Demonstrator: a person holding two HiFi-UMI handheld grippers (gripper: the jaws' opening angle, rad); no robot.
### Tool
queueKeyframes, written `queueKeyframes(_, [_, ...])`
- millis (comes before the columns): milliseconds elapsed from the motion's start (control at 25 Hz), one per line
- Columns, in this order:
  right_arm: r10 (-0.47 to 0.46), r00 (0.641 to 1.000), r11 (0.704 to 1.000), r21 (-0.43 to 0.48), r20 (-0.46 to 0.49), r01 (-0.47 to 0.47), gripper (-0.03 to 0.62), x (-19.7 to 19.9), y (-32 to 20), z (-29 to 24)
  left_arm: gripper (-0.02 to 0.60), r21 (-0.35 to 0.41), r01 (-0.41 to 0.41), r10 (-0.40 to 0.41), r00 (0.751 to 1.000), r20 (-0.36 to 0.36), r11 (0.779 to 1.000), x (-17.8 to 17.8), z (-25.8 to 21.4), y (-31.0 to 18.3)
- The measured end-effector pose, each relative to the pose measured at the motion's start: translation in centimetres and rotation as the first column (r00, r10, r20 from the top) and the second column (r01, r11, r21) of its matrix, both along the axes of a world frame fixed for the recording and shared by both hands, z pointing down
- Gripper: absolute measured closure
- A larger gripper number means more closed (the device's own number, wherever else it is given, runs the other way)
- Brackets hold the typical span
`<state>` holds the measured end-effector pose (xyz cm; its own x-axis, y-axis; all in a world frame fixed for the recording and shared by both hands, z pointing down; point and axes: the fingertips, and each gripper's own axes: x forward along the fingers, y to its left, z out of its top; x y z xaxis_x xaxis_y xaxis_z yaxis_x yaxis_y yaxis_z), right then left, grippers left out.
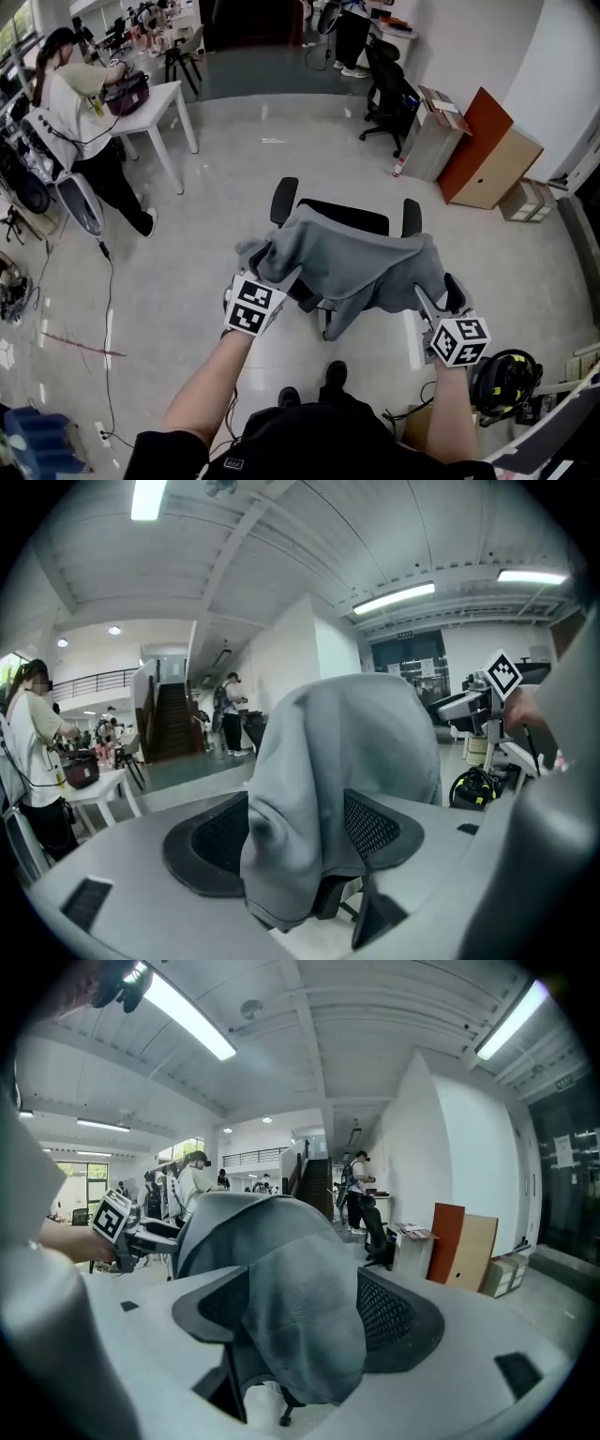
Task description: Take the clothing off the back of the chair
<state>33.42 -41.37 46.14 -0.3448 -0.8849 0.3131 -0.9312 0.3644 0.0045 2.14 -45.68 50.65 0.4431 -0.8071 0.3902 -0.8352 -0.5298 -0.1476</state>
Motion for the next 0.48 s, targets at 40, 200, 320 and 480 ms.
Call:
queueKeyframes(40, [-0.007,1.000,1.000,-0.004,-0.016,0.006,0.240,0.1,-0.7,0.3,0.282,-0.003,0.004,-0.004,1.000,0.012,1.000,-0.1,0.2,-0.6])
queueKeyframes(200, [-0.047,0.998,0.998,-0.037,-0.032,0.045,0.230,0.3,-3.0,1.9,0.279,-0.042,0.019,-0.019,1.000,0.014,0.999,0.2,1.2,-2.1])
queueKeyframes(320, [-0.107,0.994,0.992,-0.066,-0.010,0.106,0.230,-0.6,-4.1,2.7,0.281,-0.048,0.008,-0.009,1.000,-0.014,0.999,0.5,0.8,-2.5])
queueKeyframes(480, [-0.152,0.988,0.986,-0.071,-0.030,0.149,0.243,-1.3,-4.8,3.2,0.303,-0.052,-0.032,0.029,0.998,-0.052,0.998,1.4,0.9,-2.6])
